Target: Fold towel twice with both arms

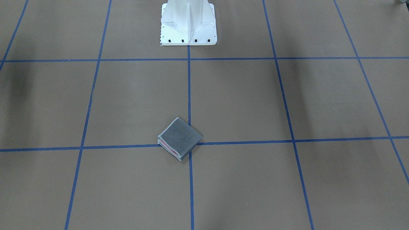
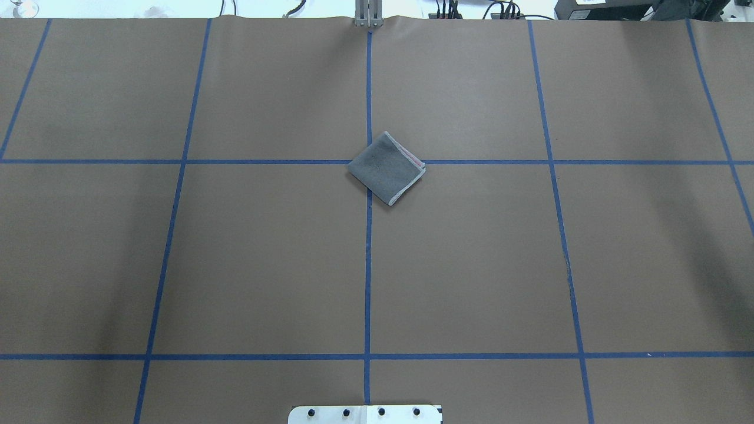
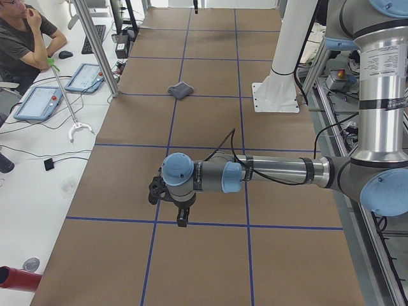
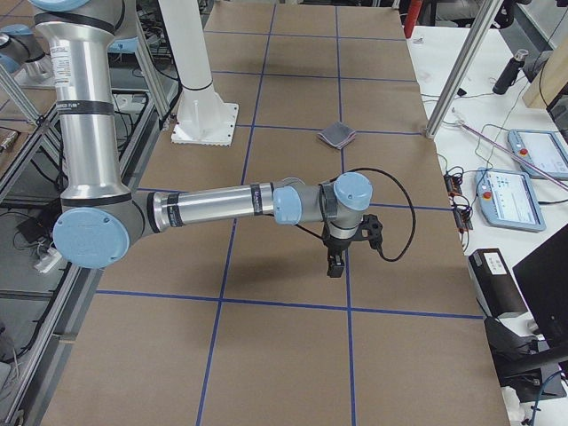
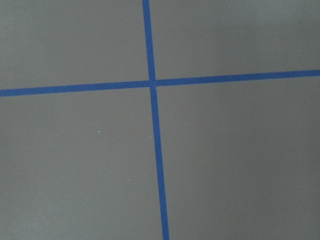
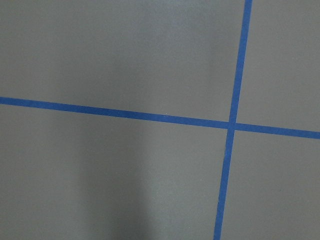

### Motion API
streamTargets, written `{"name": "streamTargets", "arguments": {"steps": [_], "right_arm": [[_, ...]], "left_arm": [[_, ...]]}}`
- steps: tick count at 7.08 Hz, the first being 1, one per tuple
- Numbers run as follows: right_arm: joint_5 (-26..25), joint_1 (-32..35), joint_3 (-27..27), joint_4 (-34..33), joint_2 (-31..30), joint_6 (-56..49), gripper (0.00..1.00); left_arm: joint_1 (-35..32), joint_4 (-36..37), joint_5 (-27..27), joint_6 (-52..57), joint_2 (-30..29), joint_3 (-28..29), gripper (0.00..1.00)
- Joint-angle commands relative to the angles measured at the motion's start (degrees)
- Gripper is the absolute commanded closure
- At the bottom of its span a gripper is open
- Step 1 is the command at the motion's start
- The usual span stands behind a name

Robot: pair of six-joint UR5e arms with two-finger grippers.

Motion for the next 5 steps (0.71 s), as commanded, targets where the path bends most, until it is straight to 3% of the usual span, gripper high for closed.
{"name": "streamTargets", "arguments": {"steps": [1,4,5], "right_arm": [[-0.1,0.1,0.5,0.0,-0.8,0.0,0.00],[-0.5,0.2,1.8,0.1,-2.2,-0.1,0.00],[-0.4,0.6,1.9,0.1,-2.2,-0.1,0.00]], "left_arm": [[-0.7,0.1,0.2,0.2,0.6,-0.4,0.00],[-0.1,0.6,2.2,-0.3,-0.2,0.2,0.00],[0.1,0.3,2.2,-5.0,-0.5,0.4,0.00]]}}
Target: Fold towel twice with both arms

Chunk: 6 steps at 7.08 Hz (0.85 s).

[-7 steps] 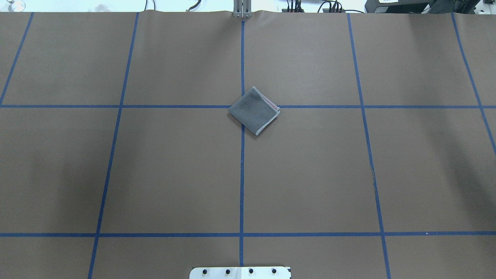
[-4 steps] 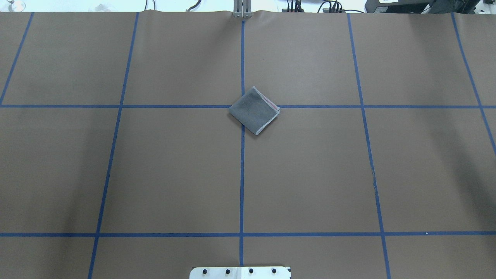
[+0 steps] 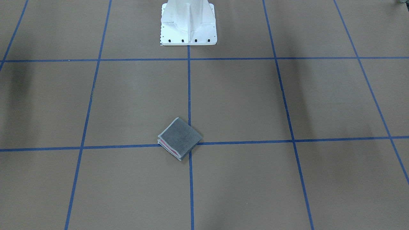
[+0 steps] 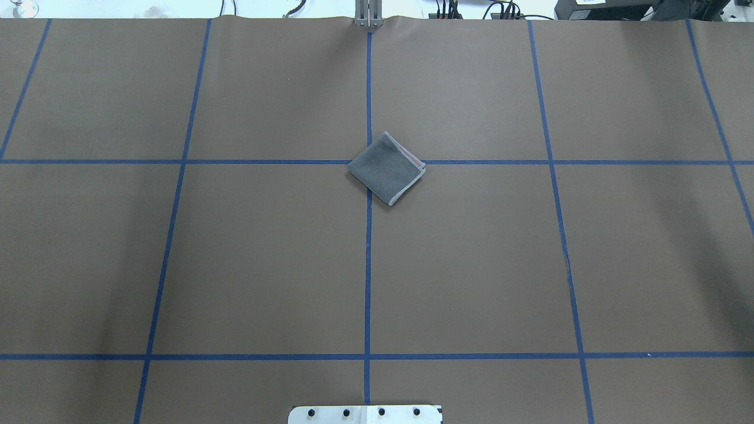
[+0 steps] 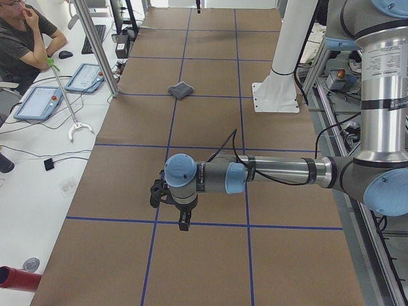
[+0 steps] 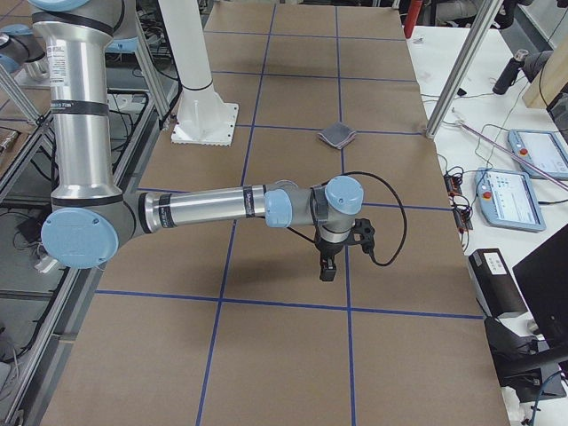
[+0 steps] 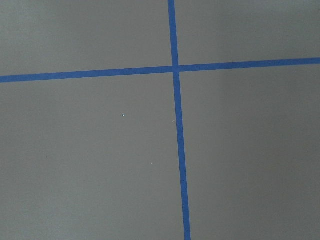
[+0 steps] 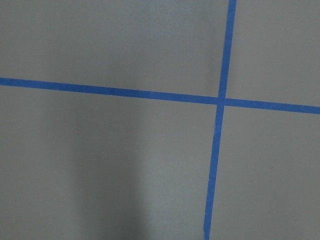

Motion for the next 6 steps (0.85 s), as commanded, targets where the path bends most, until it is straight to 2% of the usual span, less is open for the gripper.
{"name": "streamTargets", "arguments": {"steps": [1,6], "right_arm": [[0.0,0.7,0.2,-0.1,0.1,0.0,0.00],[0.6,2.5,1.2,-0.1,-1.4,0.0,0.00]], "left_arm": [[0.3,-0.2,0.1,-4.5,-0.6,0.1,0.00],[0.3,-0.4,0.1,-4.7,-0.7,-0.1,0.00]]}}
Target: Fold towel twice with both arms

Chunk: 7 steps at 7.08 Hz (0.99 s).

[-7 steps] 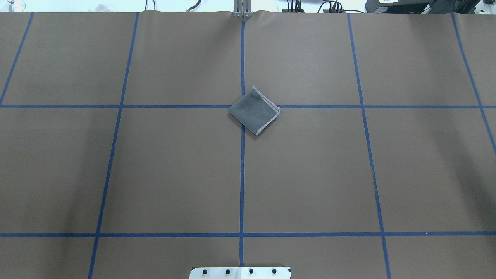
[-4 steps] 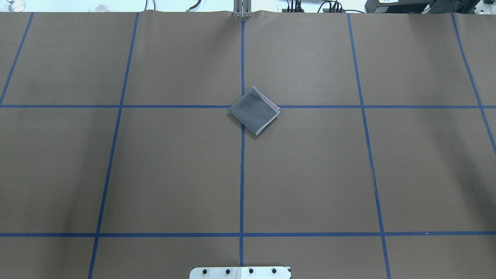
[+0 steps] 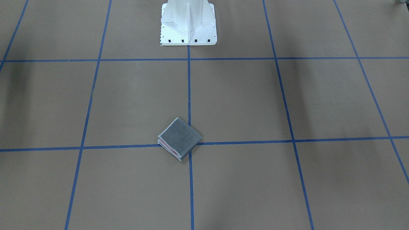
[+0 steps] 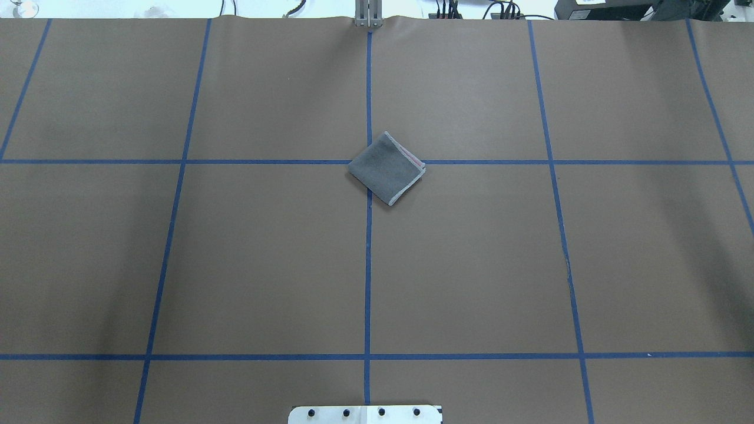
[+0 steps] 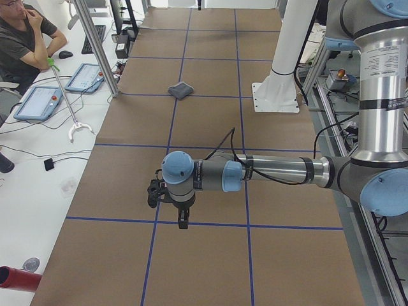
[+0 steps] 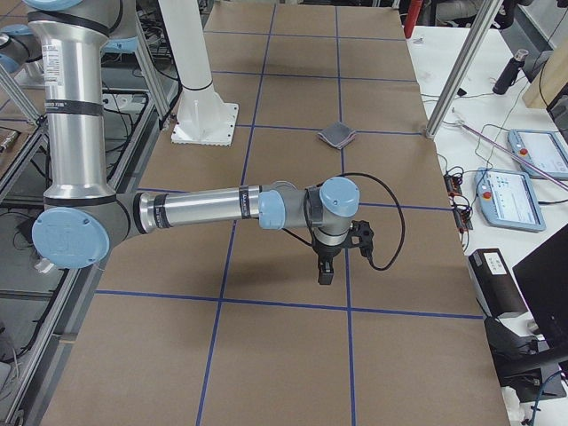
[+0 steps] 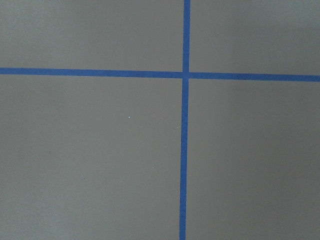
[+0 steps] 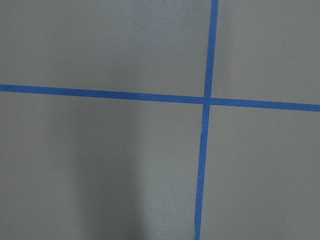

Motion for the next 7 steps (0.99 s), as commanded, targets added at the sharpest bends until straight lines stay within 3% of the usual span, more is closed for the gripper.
{"name": "streamTargets", "arguments": {"steps": [1,7], "right_arm": [[0.3,0.1,0.1,0.0,-0.1,0.0,0.00],[0.5,0.1,0.8,-0.7,0.0,0.1,0.00]], "left_arm": [[0.3,0.1,-0.1,-0.3,-0.1,0.1,0.00],[1.8,0.2,0.4,-4.3,-0.3,2.2,0.00]]}}
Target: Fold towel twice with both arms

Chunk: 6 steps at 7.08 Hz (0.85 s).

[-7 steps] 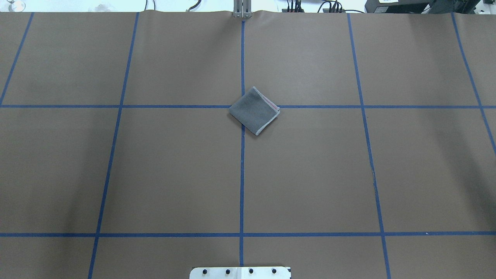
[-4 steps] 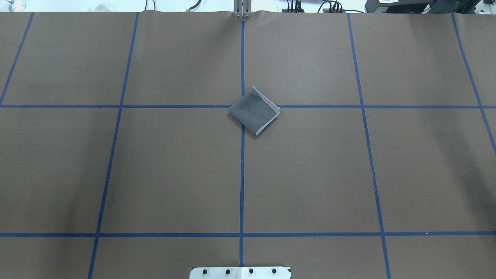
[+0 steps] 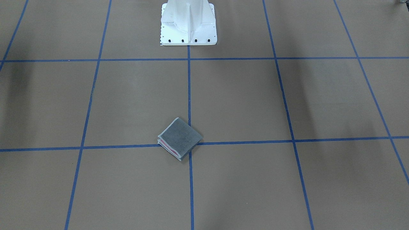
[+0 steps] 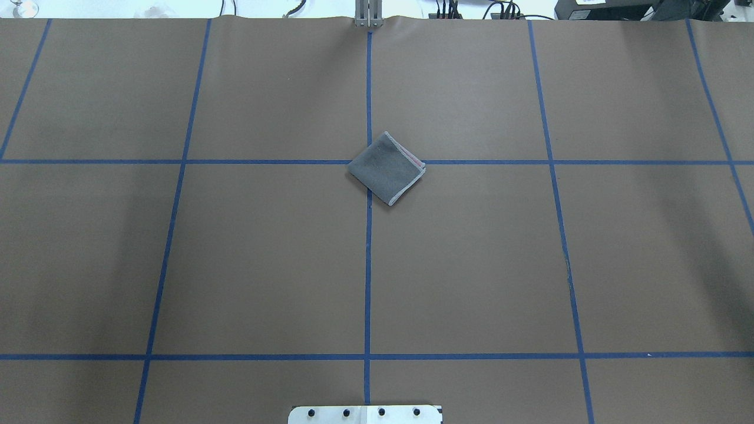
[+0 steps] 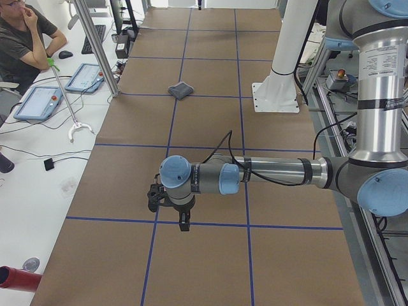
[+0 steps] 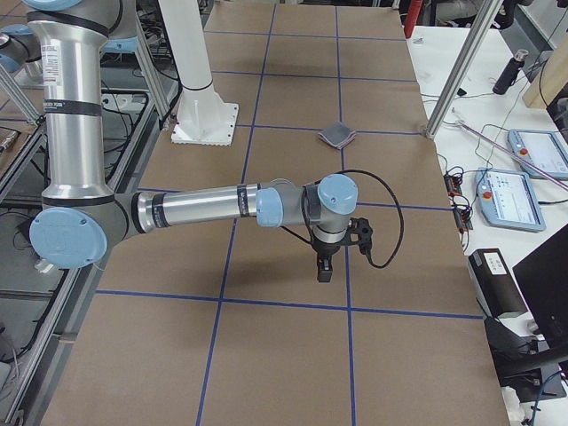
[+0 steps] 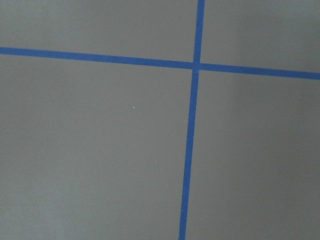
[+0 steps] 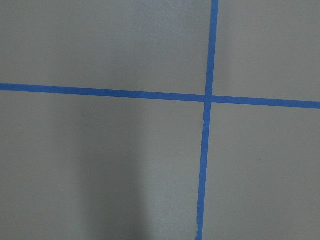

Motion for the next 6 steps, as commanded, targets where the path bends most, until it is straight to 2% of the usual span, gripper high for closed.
{"name": "streamTargets", "arguments": {"steps": [1,6], "right_arm": [[0.4,0.0,0.0,-0.3,-0.1,0.1,0.00],[1.2,-0.1,-0.4,-0.1,0.3,0.7,0.00]], "left_arm": [[0.1,0.0,0.4,-0.4,0.0,-0.5,0.00],[0.1,-0.4,0.4,-0.1,-0.4,-0.7,0.00]]}}
